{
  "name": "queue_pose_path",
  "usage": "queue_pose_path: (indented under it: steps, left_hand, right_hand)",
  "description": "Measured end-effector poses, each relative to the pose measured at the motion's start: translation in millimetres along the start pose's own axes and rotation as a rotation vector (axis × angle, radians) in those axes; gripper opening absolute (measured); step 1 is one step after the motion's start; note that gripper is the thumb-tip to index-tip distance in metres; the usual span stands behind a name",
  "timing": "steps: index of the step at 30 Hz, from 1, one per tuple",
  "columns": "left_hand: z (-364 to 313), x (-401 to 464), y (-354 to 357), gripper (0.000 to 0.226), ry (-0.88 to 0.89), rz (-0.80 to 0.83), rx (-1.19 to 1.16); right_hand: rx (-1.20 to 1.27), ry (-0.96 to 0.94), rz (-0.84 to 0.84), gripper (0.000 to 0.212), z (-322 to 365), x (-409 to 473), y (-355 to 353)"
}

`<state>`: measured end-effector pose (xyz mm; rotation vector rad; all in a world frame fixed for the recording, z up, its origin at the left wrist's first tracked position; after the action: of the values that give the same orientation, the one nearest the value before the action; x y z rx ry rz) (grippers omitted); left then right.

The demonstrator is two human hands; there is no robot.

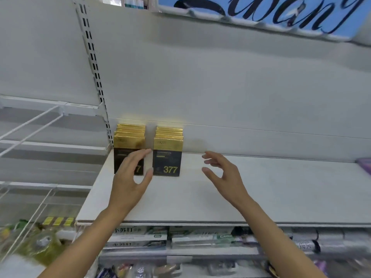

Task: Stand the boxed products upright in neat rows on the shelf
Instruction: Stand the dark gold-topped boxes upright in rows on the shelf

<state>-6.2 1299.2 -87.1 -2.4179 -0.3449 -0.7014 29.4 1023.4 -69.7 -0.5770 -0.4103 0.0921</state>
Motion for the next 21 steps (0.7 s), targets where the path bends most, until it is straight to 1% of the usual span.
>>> queue_pose_path:
  steps: [4, 8, 14, 21]
  left_hand:
    - [-53.4, 5.2, 61.2, 0.048, 0.046, 0.27, -0.131]
    - [-100.6, 5.5, 118.4, 0.043, 0.078, 0.415, -0.197]
    - [-178.8, -9.8, 200.8, 0.037, 0.157, 0.534, -0.292]
    - [-288.2, -42.7, 309.2, 0.036, 0.235, 0.62, -0.349]
  right_hand:
    - [-0.032, 0.006, 0.014, 0.035, -3.4, -26.3, -43.6]
    - [-0.09, 0.035, 0.006, 0.038, -15.8, -55.9, -89.8]
    - [-0.127, 0.073, -0.077, 0.038, -51.1, -109.2, -177.6]
    - [-0.138, 0.138, -0.173, 0.039, -108.5, -184.3, -303.9]
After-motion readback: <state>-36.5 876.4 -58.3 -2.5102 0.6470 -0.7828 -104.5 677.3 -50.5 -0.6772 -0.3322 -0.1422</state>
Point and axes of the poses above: each hand's wrist, its own x-axis towards the middle knuckle, its own y-axis out of the palm, z = x × y, the point moved 8 cm from there along x, towards the middle knuckle, and after that the axes turned 1 degree about z, right-handed, at the moved point
